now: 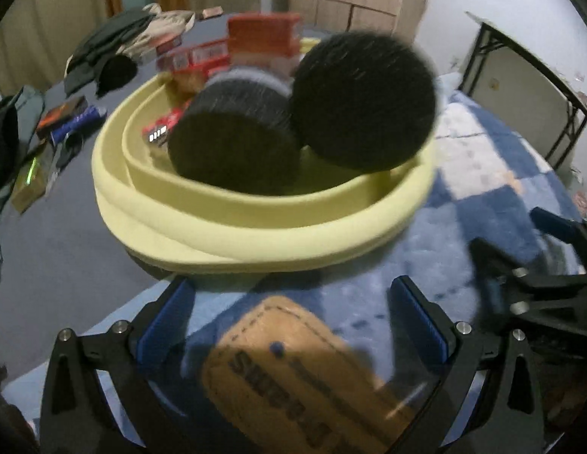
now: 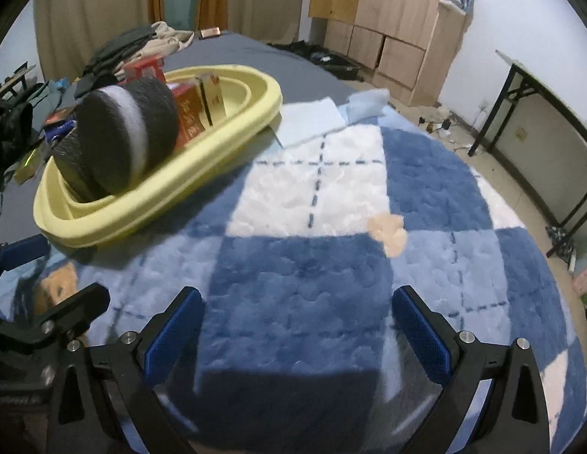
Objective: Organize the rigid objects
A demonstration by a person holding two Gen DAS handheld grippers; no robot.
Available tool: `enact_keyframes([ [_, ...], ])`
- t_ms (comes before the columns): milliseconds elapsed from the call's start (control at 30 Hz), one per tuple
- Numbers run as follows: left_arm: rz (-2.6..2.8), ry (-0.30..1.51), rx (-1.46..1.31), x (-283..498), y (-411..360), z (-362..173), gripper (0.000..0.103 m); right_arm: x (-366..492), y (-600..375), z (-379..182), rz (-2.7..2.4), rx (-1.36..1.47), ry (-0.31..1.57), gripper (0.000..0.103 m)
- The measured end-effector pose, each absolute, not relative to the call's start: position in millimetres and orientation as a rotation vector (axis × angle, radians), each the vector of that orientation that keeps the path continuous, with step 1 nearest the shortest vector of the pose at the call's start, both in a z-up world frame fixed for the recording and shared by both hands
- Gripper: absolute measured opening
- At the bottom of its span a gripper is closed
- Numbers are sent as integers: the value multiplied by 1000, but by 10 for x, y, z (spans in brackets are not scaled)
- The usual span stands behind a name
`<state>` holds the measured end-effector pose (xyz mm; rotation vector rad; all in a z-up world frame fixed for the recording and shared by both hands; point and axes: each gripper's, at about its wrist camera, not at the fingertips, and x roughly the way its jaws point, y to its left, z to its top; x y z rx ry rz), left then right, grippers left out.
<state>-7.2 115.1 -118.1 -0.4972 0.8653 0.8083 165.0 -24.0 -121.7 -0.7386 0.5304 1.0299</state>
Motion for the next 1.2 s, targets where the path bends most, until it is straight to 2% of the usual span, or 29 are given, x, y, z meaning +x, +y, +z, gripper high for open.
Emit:
enact_keyframes([
  [367, 898, 813, -474, 40, 1239, -1258, 103, 1804, -110, -1339, 1040, -743, 505, 103],
  [1200, 896, 814, -473, 26, 1214, -1255, 103, 1775, -116, -1318, 1042, -753, 510, 103],
])
